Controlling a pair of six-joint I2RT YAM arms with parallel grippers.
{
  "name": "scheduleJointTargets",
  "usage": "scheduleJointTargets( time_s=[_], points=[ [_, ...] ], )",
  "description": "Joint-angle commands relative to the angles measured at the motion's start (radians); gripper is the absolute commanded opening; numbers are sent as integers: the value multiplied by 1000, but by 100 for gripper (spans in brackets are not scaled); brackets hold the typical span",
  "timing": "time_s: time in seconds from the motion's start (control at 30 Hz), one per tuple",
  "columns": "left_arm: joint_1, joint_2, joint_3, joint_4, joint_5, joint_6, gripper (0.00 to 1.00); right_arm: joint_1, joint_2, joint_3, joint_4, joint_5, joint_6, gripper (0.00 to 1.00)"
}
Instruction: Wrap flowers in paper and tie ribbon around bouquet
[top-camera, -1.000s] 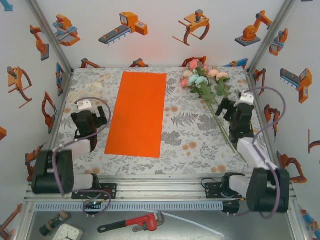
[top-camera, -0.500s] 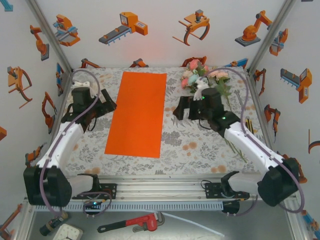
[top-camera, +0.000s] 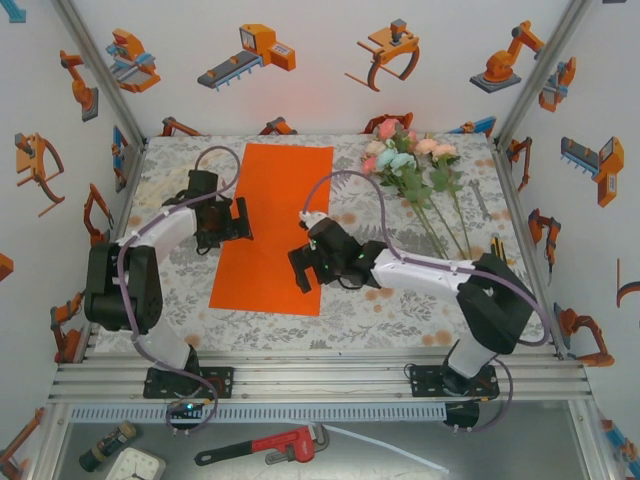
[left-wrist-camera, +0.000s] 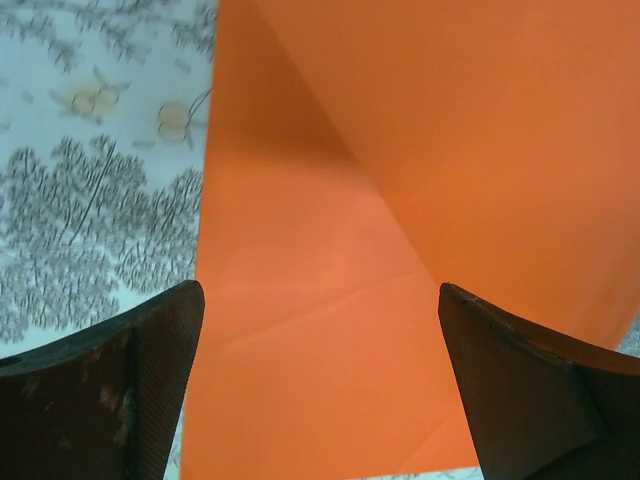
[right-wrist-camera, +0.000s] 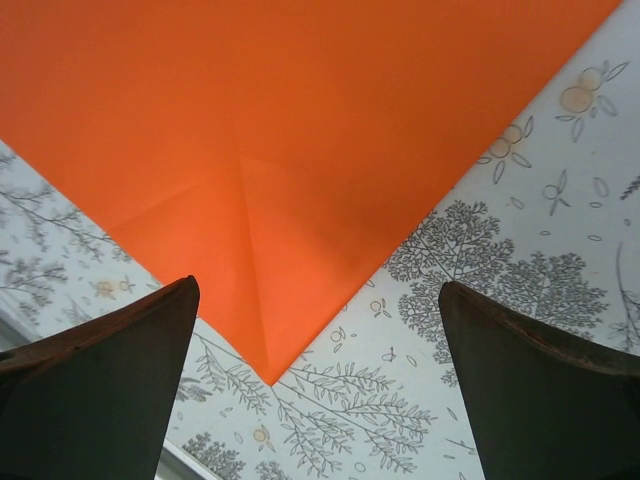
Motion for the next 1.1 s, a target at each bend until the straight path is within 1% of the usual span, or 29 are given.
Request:
scheduleJointTargets(
  time_s=[0.0, 0.13, 0.27, 0.4, 0.53, 0.67, 0.73, 0.93, 1.07],
  points=[
    [-6, 56, 70, 29, -30, 66, 89, 21, 31, 24, 59, 86, -1, 95],
    [-8, 148, 154, 21, -51, 98, 86, 51, 63, 13, 90, 92, 4, 95],
    [-8, 240, 256, -14, -81, 143, 86, 66, 93, 16, 103, 95, 18, 94],
    [-9, 339, 384, -93, -59, 191, 81, 67, 113, -3, 125, 98, 48, 94],
    [-8, 388, 455, -140, -48, 208, 76, 68, 129, -6, 123, 91, 51, 94],
    [-8, 422, 496, -177, -46, 205, 74, 67, 141, -6, 120, 88, 55, 94],
    [-8, 430, 506, -184, -42, 204, 70, 68, 143, -7, 120, 86, 56, 94],
    [-9, 459, 524, -210, 24, 166, 59, 68, 146, -1, 110, 95, 58, 94],
    [-10, 452, 515, -202, 15, 149, 52, 67, 147, -1, 102, 99, 59, 94]
  ],
)
